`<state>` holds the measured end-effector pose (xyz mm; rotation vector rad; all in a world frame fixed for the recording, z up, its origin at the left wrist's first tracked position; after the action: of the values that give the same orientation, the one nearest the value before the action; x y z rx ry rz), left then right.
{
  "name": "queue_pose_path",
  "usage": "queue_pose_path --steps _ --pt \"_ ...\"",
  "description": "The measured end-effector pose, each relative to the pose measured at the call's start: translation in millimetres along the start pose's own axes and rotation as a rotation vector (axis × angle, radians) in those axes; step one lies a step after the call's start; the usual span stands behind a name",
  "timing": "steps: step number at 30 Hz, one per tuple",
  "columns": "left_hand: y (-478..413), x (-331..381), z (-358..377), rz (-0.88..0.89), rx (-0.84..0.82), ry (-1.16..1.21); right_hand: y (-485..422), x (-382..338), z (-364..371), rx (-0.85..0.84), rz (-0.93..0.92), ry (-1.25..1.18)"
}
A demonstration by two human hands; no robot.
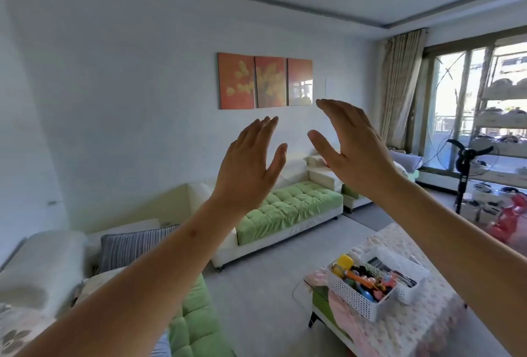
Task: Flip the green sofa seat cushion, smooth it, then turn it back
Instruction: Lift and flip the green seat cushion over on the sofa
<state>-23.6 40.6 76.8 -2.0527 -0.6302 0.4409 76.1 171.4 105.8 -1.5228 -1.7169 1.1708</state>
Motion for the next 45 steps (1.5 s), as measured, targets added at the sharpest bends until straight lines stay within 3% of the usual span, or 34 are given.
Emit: queue_pose_path --steps 8,16,33,45 --pt "-57 -26 120 -0.049 -0.084 -0.054 -46 122 57 0.026 0.016 -0.105" --pt "-88 -85 252 -0.061 -0.161 -0.082 -74 214 167 -0.009 0.043 -0.123" --pt "-211 -238 479 -0.014 -0.154 -0.010 -206 380 362 -0.024 0.047 -0.038" --pt "-314 -309 706 0.034 -0.204 -0.052 -284 572 522 -0.005 0.078 -0.038"
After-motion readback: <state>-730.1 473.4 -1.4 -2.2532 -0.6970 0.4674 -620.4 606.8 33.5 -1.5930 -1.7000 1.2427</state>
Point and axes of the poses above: each hand's wrist, its own y-axis away from the middle knuckle, its own z-axis out of the palm, x = y × z, the point moved 9 cm from there along -y, towards the middle knuckle, and after that the axes turned 13 degrees about -y, right-handed, at the moved point
